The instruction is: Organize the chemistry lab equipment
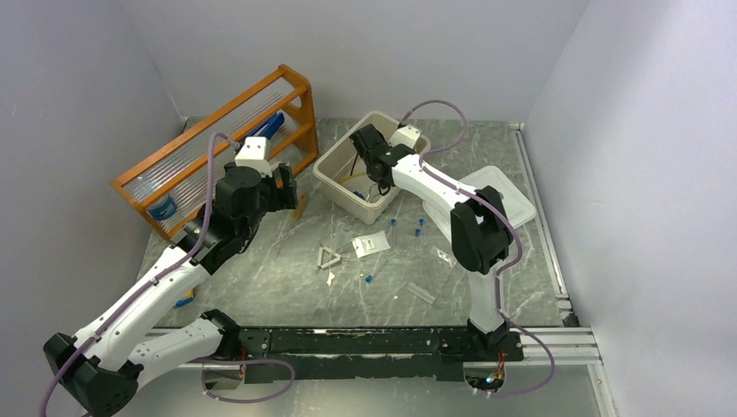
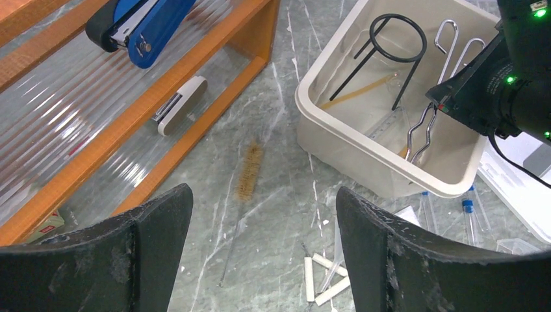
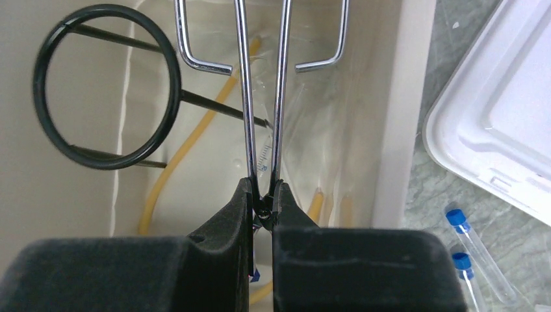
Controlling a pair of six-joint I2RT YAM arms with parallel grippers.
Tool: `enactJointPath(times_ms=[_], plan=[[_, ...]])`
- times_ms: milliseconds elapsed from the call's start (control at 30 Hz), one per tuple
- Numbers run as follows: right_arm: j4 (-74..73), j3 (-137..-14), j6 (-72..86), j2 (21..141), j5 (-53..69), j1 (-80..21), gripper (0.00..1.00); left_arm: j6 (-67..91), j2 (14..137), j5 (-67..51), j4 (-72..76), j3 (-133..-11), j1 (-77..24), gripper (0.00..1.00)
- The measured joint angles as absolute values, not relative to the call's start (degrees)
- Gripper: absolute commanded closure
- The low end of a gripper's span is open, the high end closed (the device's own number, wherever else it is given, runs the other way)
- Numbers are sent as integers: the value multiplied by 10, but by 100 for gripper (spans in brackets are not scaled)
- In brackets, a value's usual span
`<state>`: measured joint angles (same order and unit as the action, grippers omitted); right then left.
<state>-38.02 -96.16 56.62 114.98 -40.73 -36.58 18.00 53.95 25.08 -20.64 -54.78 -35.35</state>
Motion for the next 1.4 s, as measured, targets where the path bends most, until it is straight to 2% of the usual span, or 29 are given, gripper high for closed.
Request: enactJointPath(times_ms=[400, 567, 800, 1167, 1400], plan=[[-374, -961, 593, 1171, -357, -336, 98, 180, 554, 253, -207, -546, -354, 15], [-375, -963, 594, 1172, -344, -332, 89, 180, 560, 253, -207, -546, -354, 15], [-370, -974, 593, 1176, -338, -329, 69, 180, 567, 253, -207, -546, -354, 15], [-348, -965, 591, 1164, -338, -328, 60, 181, 586, 252, -208, -546, -354, 11], [-327, -923, 549, 1077, -320, -327, 55, 194, 634, 237, -229, -547, -354, 11]])
